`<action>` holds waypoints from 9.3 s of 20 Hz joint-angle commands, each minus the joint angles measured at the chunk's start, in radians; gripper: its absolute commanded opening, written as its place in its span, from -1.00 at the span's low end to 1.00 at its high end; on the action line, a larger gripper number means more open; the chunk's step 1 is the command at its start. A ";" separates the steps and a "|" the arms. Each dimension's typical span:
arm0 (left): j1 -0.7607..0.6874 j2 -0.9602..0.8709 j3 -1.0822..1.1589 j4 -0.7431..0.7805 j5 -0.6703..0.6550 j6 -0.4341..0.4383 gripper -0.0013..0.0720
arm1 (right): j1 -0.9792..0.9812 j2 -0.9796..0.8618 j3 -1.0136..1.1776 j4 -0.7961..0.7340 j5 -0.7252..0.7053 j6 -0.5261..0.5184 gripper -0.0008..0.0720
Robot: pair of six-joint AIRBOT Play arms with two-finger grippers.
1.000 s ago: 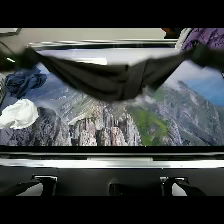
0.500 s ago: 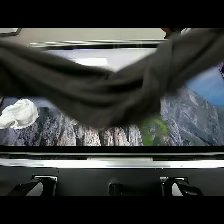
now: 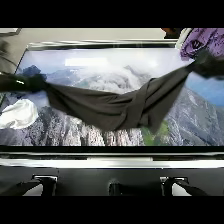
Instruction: Fold the clothes and pants, and hang the long-sleeved shirts on hangers.
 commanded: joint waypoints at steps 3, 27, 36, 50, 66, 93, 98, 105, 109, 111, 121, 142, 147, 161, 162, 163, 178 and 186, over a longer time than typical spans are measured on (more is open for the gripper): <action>-0.055 -0.328 -0.154 -0.142 0.260 0.018 -0.92 | 0.001 -0.374 -0.120 0.050 0.177 -0.033 -0.87; -0.378 -0.541 -0.082 -0.581 0.401 -0.097 0.76 | 0.000 -0.383 -0.120 0.058 0.209 -0.032 -0.87; -0.388 -0.657 0.021 -0.614 0.423 -0.092 -0.39 | 0.000 -0.383 -0.120 0.057 0.195 -0.033 -0.87; 0.085 -0.233 0.772 -0.548 -0.062 0.029 -0.92 | 0.000 0.110 0.153 -0.002 0.236 -0.127 -0.88; 0.066 0.037 0.460 -0.089 -0.320 -0.038 -0.92 | 0.000 0.196 0.152 -0.142 -0.018 0.092 -0.88; 0.293 -0.335 0.020 -0.197 -0.117 0.172 0.35 | -0.218 -0.373 -0.219 0.019 -0.003 -0.219 0.19; 0.309 -0.282 -0.128 -0.193 -0.105 0.172 0.35 | -0.229 -0.369 -0.480 0.168 0.098 -0.359 0.19; 0.309 -0.282 -0.129 -0.193 -0.101 0.172 0.35 | -0.168 -0.460 -0.494 0.229 0.175 -0.439 0.21; 0.309 -0.282 -0.129 -0.193 -0.112 0.167 0.49 | -0.122 -0.498 -0.494 0.248 0.176 -0.459 0.21; 0.312 -0.282 -0.131 -0.192 -0.113 0.141 0.49 | -0.102 -0.501 -0.494 0.251 0.173 -0.459 0.10; 0.356 -0.289 -0.346 -0.307 0.039 0.319 0.49 | -0.102 -0.458 -0.493 0.254 0.167 -0.425 -0.87; 0.257 -0.373 -0.298 -0.428 -0.005 0.419 -0.92 | -0.078 -0.270 -0.486 0.248 0.125 -0.358 -0.88; 0.222 -0.294 0.123 -0.414 -0.078 0.335 -0.93 | 0.064 -0.185 -0.150 0.160 0.180 -0.271 -0.88; 0.217 0.389 0.553 0.130 -0.137 0.027 -0.92 | 0.094 0.435 0.480 -0.268 0.009 0.051 -0.88; 0.217 0.426 0.545 0.162 -0.136 0.005 -0.92 | 0.094 0.460 0.480 -0.278 0.007 0.079 -0.88; 0.217 0.450 0.546 0.187 -0.136 -0.016 -0.92 | 0.094 0.469 0.480 -0.278 0.003 0.097 -0.88; 0.091 -0.460 0.546 -0.031 -0.179 0.191 -0.92 | 0.094 -0.321 0.269 -0.274 -0.008 0.097 -0.88; 0.050 -0.805 0.635 -0.130 0.214 0.203 -0.92 | 0.094 -0.640 0.269 -0.249 0.324 0.055 -0.88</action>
